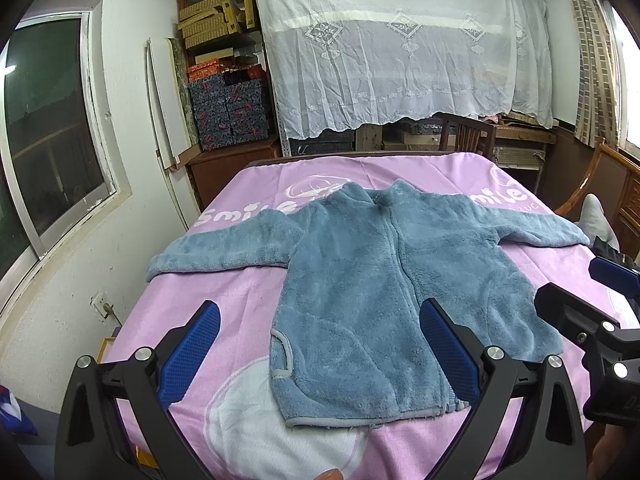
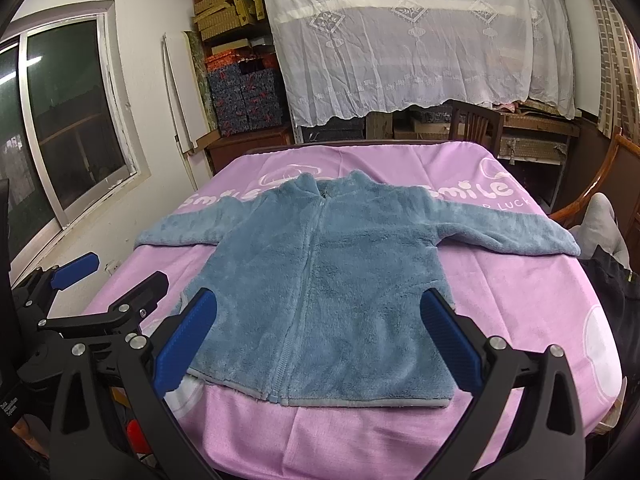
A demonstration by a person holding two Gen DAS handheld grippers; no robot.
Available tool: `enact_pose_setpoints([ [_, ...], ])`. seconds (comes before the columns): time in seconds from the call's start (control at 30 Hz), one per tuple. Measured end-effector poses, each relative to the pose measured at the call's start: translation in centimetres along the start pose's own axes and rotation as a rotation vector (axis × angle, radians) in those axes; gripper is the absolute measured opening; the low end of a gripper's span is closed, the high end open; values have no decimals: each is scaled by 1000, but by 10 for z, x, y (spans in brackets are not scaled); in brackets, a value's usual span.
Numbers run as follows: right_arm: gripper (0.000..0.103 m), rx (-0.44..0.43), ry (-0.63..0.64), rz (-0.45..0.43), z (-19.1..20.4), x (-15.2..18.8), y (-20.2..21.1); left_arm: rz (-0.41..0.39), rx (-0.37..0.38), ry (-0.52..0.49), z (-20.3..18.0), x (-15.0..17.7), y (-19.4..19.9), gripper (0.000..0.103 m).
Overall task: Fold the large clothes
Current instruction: 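Move the right gripper to the sleeve cuff nearest it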
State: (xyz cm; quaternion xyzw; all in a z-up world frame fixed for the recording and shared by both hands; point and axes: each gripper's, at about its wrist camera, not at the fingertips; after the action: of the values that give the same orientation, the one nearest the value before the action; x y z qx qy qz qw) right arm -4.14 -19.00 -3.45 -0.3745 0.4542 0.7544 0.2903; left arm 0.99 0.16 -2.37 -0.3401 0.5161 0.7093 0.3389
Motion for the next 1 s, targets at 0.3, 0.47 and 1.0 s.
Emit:
enact_pose_setpoints([
  [0.3, 99, 44, 10, -12, -21, 5, -1, 105, -31, 10, 20, 13, -40, 100],
  [0.47, 99, 42, -138, 42, -81, 21, -14, 268, 29, 34, 37, 35, -90, 100],
  [1.0, 19, 53, -298, 183, -146, 57, -60, 352, 184, 16, 22, 48, -133, 20],
])
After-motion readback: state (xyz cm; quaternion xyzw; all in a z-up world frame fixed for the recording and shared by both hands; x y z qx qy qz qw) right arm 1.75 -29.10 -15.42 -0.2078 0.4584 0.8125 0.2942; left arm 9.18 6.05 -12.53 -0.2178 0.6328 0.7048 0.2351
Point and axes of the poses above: each gripper's, at about its wrist camera, not at the fingertips, and y roughly against the way its jaws point, z to its left, x to its underside, and after that the axes turned 14 degrees about -x, right-handed
